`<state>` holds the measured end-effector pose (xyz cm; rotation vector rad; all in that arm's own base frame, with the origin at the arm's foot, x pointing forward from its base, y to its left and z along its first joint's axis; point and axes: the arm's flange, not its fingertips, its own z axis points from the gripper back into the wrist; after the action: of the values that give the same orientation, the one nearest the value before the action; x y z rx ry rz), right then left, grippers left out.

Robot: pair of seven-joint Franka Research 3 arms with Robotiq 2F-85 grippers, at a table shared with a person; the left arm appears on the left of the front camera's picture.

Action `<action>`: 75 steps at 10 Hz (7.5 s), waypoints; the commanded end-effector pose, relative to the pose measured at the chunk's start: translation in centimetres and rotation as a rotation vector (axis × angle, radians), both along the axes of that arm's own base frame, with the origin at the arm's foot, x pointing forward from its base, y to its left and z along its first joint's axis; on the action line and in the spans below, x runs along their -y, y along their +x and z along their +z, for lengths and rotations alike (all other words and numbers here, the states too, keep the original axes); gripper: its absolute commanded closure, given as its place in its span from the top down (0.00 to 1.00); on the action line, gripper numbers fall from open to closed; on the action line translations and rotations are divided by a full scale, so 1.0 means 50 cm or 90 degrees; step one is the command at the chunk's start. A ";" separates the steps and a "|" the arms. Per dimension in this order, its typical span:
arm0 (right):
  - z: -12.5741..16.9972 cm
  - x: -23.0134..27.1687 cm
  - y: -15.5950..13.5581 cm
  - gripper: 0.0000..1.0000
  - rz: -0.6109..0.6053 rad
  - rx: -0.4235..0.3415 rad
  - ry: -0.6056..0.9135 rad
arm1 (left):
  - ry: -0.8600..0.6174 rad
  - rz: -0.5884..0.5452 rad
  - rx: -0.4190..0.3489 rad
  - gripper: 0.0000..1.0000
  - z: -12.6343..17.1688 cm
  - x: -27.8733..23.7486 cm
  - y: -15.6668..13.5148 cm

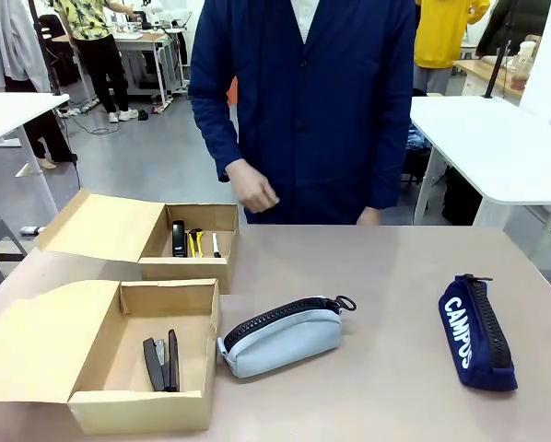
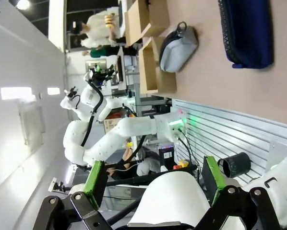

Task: Place items inside the box.
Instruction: Pick up a Pencil pouch or Stapler and place it inside the Mailer Box closest to the robot.

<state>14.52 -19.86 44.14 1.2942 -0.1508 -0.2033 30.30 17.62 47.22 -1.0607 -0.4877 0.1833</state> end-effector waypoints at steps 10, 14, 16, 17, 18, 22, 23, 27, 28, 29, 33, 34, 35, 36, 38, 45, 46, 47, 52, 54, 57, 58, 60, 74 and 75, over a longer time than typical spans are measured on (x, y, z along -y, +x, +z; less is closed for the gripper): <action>0.007 0.004 -0.007 1.00 -0.001 0.008 0.007 | -0.009 -0.002 0.016 1.00 0.002 0.001 0.000; 0.059 -0.214 0.184 1.00 0.070 -0.154 -0.468 | -0.009 -0.002 0.016 1.00 0.002 0.001 0.000; 0.095 -0.282 0.203 1.00 -0.078 -0.223 -0.848 | -0.009 -0.002 0.016 1.00 0.002 0.001 0.000; 0.117 -0.284 0.180 1.00 -0.133 -0.215 -0.929 | -0.009 -0.002 0.016 1.00 0.002 0.001 0.000; 0.149 -0.278 0.145 1.00 -0.181 -0.173 -0.913 | -0.009 -0.002 0.016 1.00 0.002 0.001 0.000; 0.150 -0.341 0.241 1.00 -0.077 -0.077 -0.675 | -0.009 -0.002 0.016 1.00 0.002 0.001 0.000; 0.139 -0.371 0.261 1.00 -0.064 -0.036 -0.673 | -0.009 -0.002 0.016 1.00 0.002 0.001 0.000; 0.168 -0.436 0.269 1.00 0.106 0.003 -0.579 | -0.009 -0.002 0.016 1.00 0.002 0.001 0.000; 0.189 -0.333 0.238 1.00 0.075 0.012 -0.542 | -0.009 -0.002 0.016 1.00 0.002 0.001 0.000; 0.191 -0.257 0.202 1.00 0.059 0.019 -0.520 | -0.009 -0.002 0.016 1.00 0.002 0.001 0.000; 0.128 -0.078 0.070 1.00 -0.005 -0.008 -0.384 | -0.009 -0.002 0.016 1.00 0.002 0.001 0.000; 0.137 -0.090 0.085 1.00 -0.002 0.026 -0.378 | -0.009 -0.002 0.016 1.00 0.002 0.001 0.000; 0.145 -0.115 0.101 1.00 0.030 0.048 -0.394 | -0.009 -0.002 0.016 1.00 0.002 0.001 0.000; 0.148 -0.151 0.119 1.00 0.054 0.063 -0.410 | -0.009 -0.002 0.016 1.00 0.002 0.001 0.000; 0.165 -0.278 0.157 1.00 0.238 0.233 -0.471 | -0.009 -0.002 0.016 1.00 0.002 0.001 0.000; 0.138 -0.636 0.202 1.00 0.630 0.418 -0.491 | -0.009 -0.002 0.016 1.00 0.002 0.001 0.000; 0.138 -0.636 0.202 1.00 0.630 0.418 -0.491 | -0.009 -0.002 0.016 1.00 0.002 0.001 0.000; 0.113 -0.657 0.215 1.00 0.709 0.467 -0.508 | -0.009 -0.002 0.016 1.00 0.002 0.001 0.000; 0.080 -0.993 0.350 1.00 0.829 0.878 -0.567 | -0.009 -0.002 0.016 1.00 0.002 0.001 0.000; 0.035 -1.095 0.397 1.00 0.910 0.897 -0.579 | -0.009 -0.002 0.016 1.00 0.002 0.001 0.000; -0.030 -1.148 0.420 1.00 1.006 0.837 -0.538 | -0.009 -0.002 0.016 1.00 0.002 0.001 0.000; -0.053 -1.154 0.415 1.00 1.004 0.824 -0.548 | -0.009 -0.002 0.016 1.00 0.002 0.001 0.000; -0.121 -1.154 0.418 1.00 1.019 0.790 -0.547 | -0.009 -0.002 0.016 1.00 0.002 0.001 0.000; -0.202 -1.098 0.413 0.00 1.019 0.614 -0.565 | -0.009 -0.002 0.016 1.00 0.002 0.001 0.000; -0.201 -1.091 0.415 0.05 1.011 0.597 -0.590 | -0.009 -0.002 0.016 1.00 0.002 0.001 0.000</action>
<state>35.63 35.35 33.96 0.2383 0.0050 1.6919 30.31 17.59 47.23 -1.0595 -0.4871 0.1830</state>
